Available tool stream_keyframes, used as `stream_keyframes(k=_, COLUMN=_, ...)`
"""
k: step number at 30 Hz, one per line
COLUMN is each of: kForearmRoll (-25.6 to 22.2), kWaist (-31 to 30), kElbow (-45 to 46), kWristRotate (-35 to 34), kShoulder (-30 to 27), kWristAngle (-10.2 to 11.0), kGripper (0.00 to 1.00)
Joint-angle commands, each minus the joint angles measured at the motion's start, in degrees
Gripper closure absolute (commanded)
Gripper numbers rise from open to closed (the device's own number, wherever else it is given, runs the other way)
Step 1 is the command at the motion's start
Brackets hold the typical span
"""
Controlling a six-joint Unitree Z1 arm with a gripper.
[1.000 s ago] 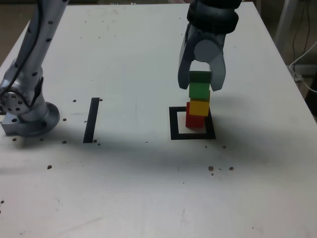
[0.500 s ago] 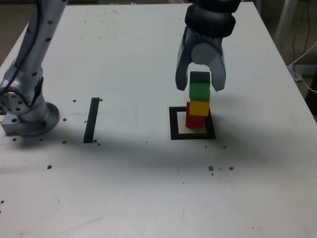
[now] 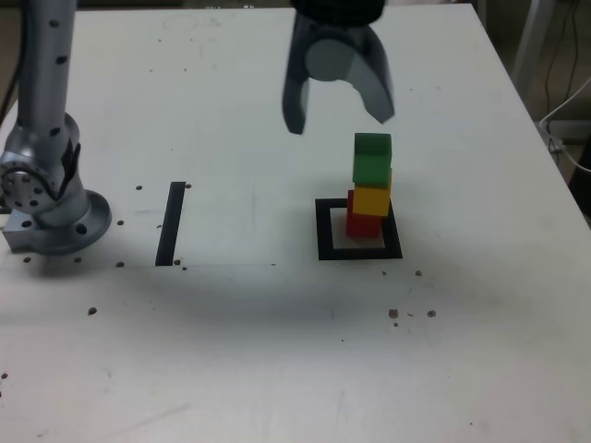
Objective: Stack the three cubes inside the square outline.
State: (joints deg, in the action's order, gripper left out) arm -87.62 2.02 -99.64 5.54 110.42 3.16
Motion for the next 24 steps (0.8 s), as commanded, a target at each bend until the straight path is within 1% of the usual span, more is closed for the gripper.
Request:
stream_keyframes(k=1, kForearmRoll=0.78, kWaist=0.43, kElbow=3.57, kWristRotate=-0.55, kShoulder=-3.29, kWristAngle=0.25, kGripper=0.01)
stream_keyframes(k=6, kForearmRoll=3.53, kWaist=0.63, kElbow=13.47, kWristRotate=-2.00, kShoulder=-10.88, kWristAngle=0.99, kGripper=0.00)
stream_keyframes(k=11, kForearmRoll=7.78, kWaist=0.63, kElbow=24.00, kWristRotate=-2.94, kShoulder=-16.42, kWristAngle=0.87, kGripper=0.00)
stream_keyframes(k=17, kForearmRoll=12.30, kWaist=0.62, kElbow=34.17, kWristRotate=-3.47, kShoulder=-20.40, kWristAngle=0.92, kGripper=0.00)
stream_keyframes(k=24, kForearmRoll=15.92, kWaist=0.62, kElbow=42.58, kWristRotate=-4.25, kShoulder=-23.29, kWristAngle=0.71, kGripper=0.00)
